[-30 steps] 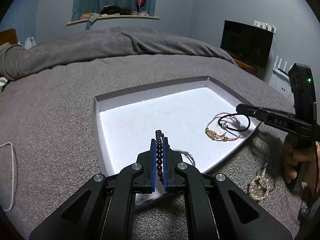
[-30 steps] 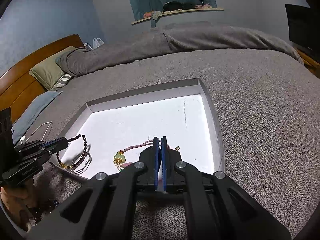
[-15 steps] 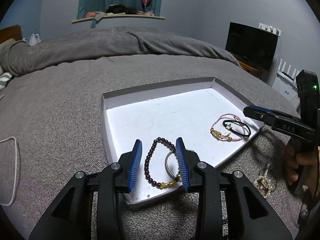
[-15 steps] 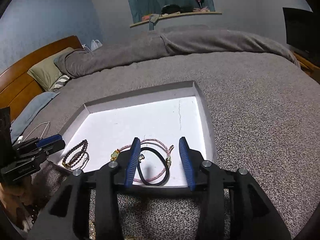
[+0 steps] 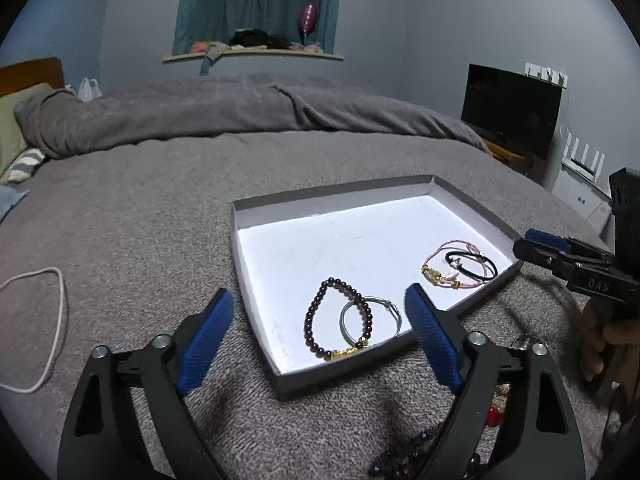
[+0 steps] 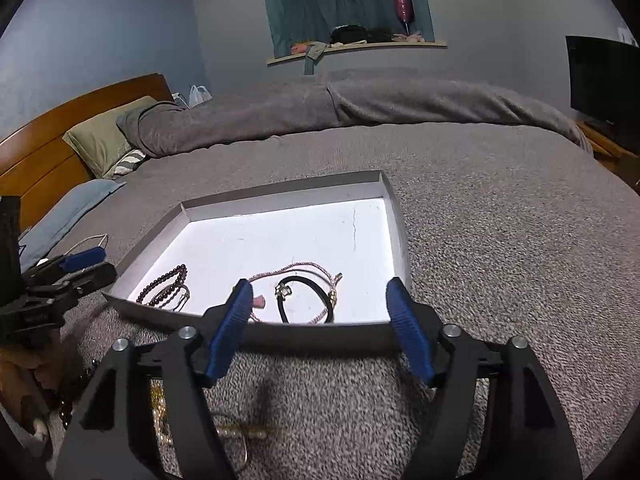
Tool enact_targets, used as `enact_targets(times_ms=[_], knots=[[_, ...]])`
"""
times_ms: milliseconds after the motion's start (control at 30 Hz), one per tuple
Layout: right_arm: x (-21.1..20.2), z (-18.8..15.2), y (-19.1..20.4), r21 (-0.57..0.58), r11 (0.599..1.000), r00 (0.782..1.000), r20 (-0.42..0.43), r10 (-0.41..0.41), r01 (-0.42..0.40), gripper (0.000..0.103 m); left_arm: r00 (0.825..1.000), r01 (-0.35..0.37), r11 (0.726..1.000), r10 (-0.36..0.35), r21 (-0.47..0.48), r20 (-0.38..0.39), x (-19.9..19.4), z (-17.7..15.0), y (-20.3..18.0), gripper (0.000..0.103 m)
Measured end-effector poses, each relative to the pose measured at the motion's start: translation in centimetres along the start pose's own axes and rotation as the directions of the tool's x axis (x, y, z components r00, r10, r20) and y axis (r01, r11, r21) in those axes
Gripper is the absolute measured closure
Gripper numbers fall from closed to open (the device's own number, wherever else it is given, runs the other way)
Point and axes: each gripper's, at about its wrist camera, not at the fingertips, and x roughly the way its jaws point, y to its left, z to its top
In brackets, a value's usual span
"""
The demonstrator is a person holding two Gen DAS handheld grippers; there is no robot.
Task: Organize jewelry
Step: 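Withdraw both open tools from the box back toward the jewelry pile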
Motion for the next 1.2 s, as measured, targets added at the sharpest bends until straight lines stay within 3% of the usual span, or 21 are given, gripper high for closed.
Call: enact_targets(times_ms=[167, 333, 533, 800, 1200], knots=[[-1.0, -0.4, -0.4, 0.019, 1.0, 1.0, 0.014, 0.005, -0.006, 0.018, 1.0, 0.001, 1.0, -0.001, 0.025, 0.011, -1.2, -0.5, -0.8, 0.012], [-1.8, -1.0, -0.1, 0.014, 1.0, 1.0, 0.016, 0.006, -0.006, 0.012, 1.0, 0.014, 0.996, -0.014, 0.082, -0.004, -2.1, -1.6, -1.8, 0.012], [-2.4, -1.9, 0.1, 0.011, 1.0, 1.0, 0.005, 0.006, -0.006, 0.006, 0.999, 0.041, 0.997, -0.04, 0.07, -0.018, -3.0, -2.3, -1.3, 0.012], [-3.2, -3.3, 0.9, -0.003, 1.0, 1.0, -0.01, 0.004, -0.004, 0.006, 0.999, 0.015, 1.0, -0.014, 0.027, -0.044, -3.3, -3.4, 0.1, 0.012], [-3.7, -4.5, 2.7, -0.068, 0.997, 0.998, -0.059, 0.03, -0.034, 0.006, 0.99, 0.113, 0.992, -0.108, 0.051, -0.096, -4.1, -5.3, -1.1, 0.011]])
